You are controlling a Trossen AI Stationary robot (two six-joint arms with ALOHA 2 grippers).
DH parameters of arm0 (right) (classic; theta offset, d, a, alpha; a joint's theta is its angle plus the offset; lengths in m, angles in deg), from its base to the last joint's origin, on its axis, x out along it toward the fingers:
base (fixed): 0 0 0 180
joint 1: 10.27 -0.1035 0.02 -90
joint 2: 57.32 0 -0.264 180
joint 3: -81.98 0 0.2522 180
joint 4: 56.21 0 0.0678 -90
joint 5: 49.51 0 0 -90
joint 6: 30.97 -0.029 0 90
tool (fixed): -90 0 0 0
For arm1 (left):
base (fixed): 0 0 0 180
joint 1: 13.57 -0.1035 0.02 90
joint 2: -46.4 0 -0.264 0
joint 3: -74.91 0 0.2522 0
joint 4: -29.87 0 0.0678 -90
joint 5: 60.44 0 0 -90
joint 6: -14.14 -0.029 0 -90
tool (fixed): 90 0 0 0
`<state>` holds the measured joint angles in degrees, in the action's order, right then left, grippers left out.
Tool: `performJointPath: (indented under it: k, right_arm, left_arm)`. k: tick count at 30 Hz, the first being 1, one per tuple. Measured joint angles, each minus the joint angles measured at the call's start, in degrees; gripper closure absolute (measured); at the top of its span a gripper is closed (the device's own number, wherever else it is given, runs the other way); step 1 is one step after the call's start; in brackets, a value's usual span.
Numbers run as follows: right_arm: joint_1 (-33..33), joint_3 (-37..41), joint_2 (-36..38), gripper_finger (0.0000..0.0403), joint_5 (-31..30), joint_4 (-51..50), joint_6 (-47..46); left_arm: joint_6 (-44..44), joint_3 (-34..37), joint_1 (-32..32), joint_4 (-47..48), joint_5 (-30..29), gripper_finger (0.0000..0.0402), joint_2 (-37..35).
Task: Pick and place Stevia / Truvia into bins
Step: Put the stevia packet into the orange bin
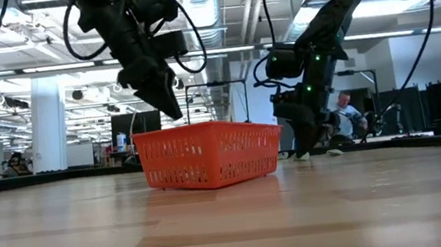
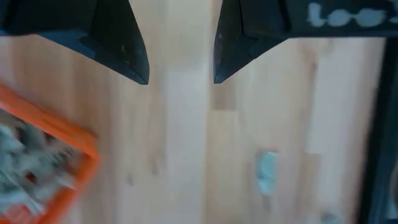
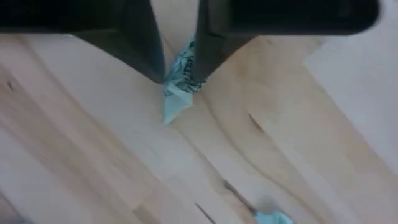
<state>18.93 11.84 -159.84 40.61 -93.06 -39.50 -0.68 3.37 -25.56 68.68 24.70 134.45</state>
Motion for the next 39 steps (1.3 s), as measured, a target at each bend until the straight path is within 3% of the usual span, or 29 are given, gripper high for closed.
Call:
performJointPath:
  k: [5,16,22,31,39]
  right_arm:
    - [-1.1,0.0,0.0,0.0395,0.0,1.5,1.8]
    - [-6.4,-1.1,3.3,0.0401,0.0,0.9,2.5]
    - [-12.7,-1.2,9.2,0.0402,0.0,3.1,1.0]
    - [-23.8,-1.2,11.4,0.0399,1.7,10.6,1.0]
    - [-28.0,-1.1,10.7,0.0380,1.5,11.8,1.5]
  left_arm:
    - [-0.4,0.0,-3.4,-7.4,1.4,0.0233,0.1]
    - [0.7,0.0,-11.7,-19.9,16.1,0.0233,5.4]
    - [2.0,-0.9,-14.8,-26.5,18.2,0.0233,11.6]
    - [1.6,-9.0,-15.4,-22.1,17.7,0.0232,19.8]
    - [-1.1,-14.3,-15.5,-14.3,16.1,0.0232,23.8]
